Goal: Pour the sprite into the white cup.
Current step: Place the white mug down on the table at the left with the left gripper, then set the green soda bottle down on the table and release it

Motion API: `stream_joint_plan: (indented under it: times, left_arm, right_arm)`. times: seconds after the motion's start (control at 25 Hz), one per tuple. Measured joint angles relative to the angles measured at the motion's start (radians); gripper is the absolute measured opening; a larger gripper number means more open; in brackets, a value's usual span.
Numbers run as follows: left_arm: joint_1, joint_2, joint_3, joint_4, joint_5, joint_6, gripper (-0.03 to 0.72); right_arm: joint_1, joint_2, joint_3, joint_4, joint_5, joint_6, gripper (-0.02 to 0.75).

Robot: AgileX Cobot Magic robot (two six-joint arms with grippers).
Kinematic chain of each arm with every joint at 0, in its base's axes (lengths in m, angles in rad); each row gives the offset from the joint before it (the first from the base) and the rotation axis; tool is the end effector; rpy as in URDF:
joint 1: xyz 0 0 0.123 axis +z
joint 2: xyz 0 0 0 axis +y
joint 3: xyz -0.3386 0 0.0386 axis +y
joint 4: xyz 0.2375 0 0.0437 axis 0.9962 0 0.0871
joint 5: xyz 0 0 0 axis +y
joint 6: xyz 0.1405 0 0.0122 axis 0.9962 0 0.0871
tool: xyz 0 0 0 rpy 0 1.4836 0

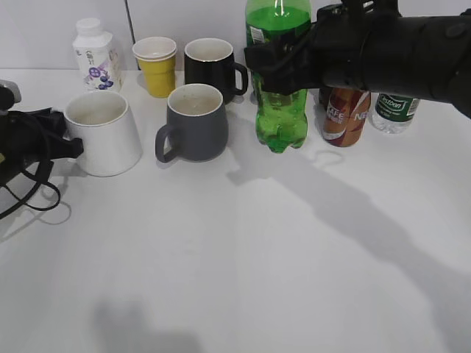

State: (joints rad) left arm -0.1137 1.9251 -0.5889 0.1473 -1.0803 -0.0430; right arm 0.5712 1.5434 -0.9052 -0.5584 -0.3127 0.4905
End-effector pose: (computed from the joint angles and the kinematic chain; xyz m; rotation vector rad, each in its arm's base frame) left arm 0.3845 -0.0623 0.1822 0.2173 1.7323 -0.1768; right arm 0.3070 0.2246 0.3172 -0.6806 1.7547 0.5149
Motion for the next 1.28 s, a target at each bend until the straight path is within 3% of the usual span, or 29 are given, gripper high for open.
stream_joint_plan:
  times: [0.36,1.0,1.28]
  left_arm:
    - [0.000,-0.020,0.000,0.041,0.041,-0.004,0.242]
    - [0.004,-0.138,0.004,0.041,0.258,-0.004,0.252]
    - [0.004,-0.257,0.106,0.041,0.272,-0.004,0.255]
  right_arm:
    - [0.000,0.000,0.000,0.016,0.000,0.000,0.417]
    - [-0.007,0.028,0.000,0.071,0.000,0.000,0.417]
    - [-0.104,0.111,-0.001,0.104,-0.092,-0.017,0.417]
